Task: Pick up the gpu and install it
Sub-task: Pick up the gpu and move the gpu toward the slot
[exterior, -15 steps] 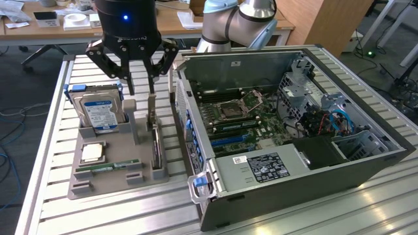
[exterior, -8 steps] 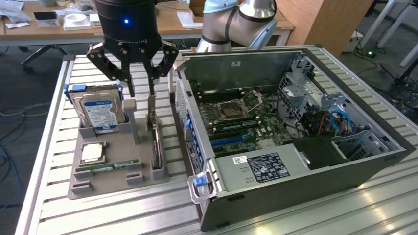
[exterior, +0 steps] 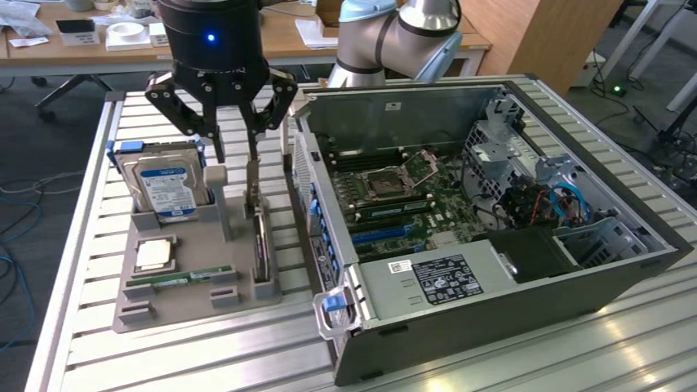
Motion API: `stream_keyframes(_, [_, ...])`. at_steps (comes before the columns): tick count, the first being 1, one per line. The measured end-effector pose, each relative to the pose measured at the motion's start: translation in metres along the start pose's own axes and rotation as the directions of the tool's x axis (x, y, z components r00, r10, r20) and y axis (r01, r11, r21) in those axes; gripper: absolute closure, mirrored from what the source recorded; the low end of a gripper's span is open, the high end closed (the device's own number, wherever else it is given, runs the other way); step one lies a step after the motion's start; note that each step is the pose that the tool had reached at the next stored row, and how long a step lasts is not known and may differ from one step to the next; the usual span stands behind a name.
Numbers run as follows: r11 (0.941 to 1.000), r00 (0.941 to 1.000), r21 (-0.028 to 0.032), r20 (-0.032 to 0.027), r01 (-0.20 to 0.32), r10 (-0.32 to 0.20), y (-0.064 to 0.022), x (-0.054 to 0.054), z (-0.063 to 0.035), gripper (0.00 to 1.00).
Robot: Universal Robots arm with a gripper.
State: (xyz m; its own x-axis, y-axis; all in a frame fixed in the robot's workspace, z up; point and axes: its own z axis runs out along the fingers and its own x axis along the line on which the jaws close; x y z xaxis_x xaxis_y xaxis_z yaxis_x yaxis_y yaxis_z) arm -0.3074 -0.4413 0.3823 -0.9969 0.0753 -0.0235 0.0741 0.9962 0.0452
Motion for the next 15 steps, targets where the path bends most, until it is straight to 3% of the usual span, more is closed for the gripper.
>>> stream_keyframes(15, [1.0, 1.0, 0.0002, -0.0003, 0.0, 0.0, -0.0004, 0.0002, 0.0093, 0.58])
